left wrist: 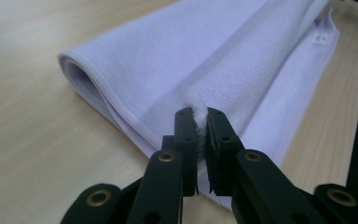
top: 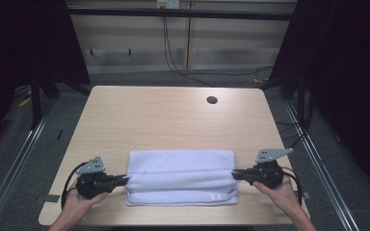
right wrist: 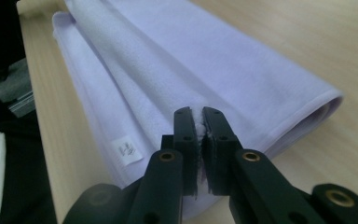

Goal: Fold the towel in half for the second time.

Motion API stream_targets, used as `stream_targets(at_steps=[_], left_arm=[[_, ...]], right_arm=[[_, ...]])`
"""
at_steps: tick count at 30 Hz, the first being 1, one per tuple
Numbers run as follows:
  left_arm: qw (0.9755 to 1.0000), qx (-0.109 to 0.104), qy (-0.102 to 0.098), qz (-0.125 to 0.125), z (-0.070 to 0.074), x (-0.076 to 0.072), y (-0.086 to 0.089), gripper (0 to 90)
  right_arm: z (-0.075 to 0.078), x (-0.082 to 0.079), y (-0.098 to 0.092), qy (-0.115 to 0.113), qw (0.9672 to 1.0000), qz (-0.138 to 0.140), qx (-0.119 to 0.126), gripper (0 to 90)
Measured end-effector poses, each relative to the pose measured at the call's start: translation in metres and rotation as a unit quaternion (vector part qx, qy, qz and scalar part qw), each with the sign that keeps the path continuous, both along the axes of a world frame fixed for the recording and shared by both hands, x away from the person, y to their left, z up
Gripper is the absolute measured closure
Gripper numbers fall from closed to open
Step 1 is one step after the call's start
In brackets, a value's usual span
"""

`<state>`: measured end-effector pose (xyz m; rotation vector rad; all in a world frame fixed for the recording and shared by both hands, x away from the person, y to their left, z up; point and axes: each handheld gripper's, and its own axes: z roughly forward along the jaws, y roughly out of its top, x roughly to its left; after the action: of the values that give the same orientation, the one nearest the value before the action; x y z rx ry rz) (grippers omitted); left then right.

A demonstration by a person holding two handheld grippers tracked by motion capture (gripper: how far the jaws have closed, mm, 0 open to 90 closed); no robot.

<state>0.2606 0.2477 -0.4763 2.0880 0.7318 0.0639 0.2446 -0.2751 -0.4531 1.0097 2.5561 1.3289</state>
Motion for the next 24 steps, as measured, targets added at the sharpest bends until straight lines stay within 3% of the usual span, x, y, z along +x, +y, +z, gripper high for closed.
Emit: stream_targets(at_steps=[3,10,13,15,18,20,22,24], left_arm=[[0.9998,0.001,0.014,-0.015,-0.006,-0.008,0.003,81.9],[0.9975,0.038,0.023,-0.055,-0.012,-0.025,0.002,74.9],[0.9973,0.033,0.031,-0.058,-0.011,-0.03,0.003,68.0],[0.9984,0.021,0.03,-0.043,-0.008,-0.03,0.004,59.9],[0.9998,-0.014,0.009,-0.013,0.0,-0.026,0.009,52.0],[0.9991,-0.039,0.003,0.019,0.005,-0.017,0.014,47.4],[0.9964,-0.066,0.01,0.053,0.007,-0.006,0.021,43.0],[0.9953,-0.055,0.001,0.08,0.007,0.007,0.027,41.5]], right_arm=[[-0.008,-0.012,-0.001,0.015,0.9998,0.008,-0.006,79.0],[-0.023,-0.038,-0.004,0.049,0.9981,0.03,-0.022,72.7],[-0.029,-0.042,-0.002,0.059,0.9972,0.032,-0.033,68.2],[-0.03,-0.042,-0.002,0.062,0.997,0.03,-0.034,64.4],[-0.021,-0.041,-0.007,0.035,0.9994,-0.001,-0.003,58.7],[-0.014,-0.04,-0.012,0.006,0.9991,-0.038,0.019,54.3],[-0.009,-0.037,-0.017,-0.026,0.9964,-0.075,0.031,48.9],[-0.004,-0.033,-0.023,-0.049,0.9927,-0.102,0.042,47.6]])
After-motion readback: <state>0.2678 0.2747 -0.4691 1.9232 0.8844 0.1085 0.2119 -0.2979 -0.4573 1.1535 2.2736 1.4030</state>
